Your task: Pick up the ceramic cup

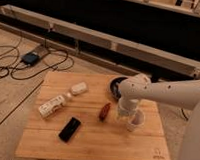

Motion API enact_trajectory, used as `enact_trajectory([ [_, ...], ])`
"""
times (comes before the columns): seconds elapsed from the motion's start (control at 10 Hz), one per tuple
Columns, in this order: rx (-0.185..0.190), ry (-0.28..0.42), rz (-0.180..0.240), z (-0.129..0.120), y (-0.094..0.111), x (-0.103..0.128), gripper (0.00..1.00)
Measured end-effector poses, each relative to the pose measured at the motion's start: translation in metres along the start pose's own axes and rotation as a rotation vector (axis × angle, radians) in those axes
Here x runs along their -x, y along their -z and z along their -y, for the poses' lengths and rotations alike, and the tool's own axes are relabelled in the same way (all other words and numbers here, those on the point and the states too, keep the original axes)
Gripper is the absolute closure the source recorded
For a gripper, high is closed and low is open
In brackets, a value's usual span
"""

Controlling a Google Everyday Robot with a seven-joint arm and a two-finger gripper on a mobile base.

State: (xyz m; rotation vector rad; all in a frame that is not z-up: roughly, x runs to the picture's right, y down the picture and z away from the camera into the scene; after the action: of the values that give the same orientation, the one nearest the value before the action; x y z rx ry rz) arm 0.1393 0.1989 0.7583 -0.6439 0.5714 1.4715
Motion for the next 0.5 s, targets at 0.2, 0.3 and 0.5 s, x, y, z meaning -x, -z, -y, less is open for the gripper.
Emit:
enact_trajectory([
  [0.2,-0.016,0.008,0.005,-0.001,0.002,0.001,0.89],
  [0.3,-0.026,0.014,0.008,-0.001,0.006,0.001,0.94],
  [0.5,-0.056,0.034,0.024,-0.001,0.022,0.002,0.94],
])
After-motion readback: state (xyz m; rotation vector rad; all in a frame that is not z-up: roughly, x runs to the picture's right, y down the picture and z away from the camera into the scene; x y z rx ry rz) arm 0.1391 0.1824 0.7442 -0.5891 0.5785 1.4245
